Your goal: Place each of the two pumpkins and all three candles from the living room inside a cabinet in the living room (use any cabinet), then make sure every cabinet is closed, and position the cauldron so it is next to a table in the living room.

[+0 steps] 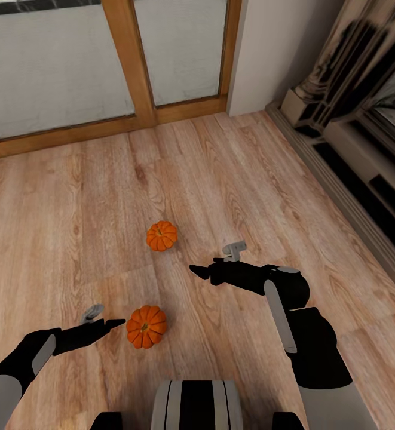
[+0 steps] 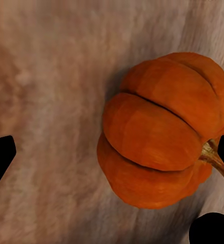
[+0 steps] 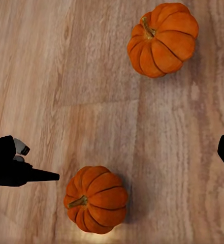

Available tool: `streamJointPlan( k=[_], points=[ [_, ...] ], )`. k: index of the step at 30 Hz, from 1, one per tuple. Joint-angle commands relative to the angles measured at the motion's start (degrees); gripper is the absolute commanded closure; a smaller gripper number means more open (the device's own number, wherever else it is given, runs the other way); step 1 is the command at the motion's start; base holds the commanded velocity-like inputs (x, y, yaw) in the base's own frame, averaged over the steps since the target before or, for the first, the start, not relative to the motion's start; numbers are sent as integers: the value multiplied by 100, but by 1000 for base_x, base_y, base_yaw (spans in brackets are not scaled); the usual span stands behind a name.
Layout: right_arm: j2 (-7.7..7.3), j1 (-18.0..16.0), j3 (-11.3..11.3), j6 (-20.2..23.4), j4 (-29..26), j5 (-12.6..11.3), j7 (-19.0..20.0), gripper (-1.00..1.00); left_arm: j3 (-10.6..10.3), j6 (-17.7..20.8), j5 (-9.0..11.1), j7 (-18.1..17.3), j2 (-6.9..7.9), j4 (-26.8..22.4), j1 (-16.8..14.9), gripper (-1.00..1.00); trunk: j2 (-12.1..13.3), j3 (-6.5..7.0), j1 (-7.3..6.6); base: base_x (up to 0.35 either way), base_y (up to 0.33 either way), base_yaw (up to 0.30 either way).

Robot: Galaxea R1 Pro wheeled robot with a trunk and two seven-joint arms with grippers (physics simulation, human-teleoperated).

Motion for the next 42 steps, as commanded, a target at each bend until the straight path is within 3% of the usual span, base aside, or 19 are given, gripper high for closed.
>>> streamJointPlan(
  k=[1,7,13,20,28,42],
  points=[
    [3,-3,-4,38,-3,-41,-17,-100,10,39,24,-10,-1,-2,-1,-100,-1,-3,-1,0,0,0],
    [7,-3,1,38,-3,-37,-20,-100,10,40,30,-13,2,-12,1,-100,-8,-114,12,0,0,0],
    [15,0,4,38,-3,-37,-21,-100,-17,41,37,-63,6,-23,2,-100,-8,-114,12,0,0,0],
    [31,16,39,25,-3,-37,-40,-100,-171,27,12,-675,89,-37,1,-100,-8,-114,12,0,0,0],
    [34,32,60,21,-3,-37,-47,-100,-207,-153,7,-892,177,-40,2,-100,-8,-114,12,0,0,0],
    [34,41,66,20,-3,-37,-48,-100,-204,-177,17,-1079,345,-21,2,-100,-27,-424,48,0,0,0]
  ],
)
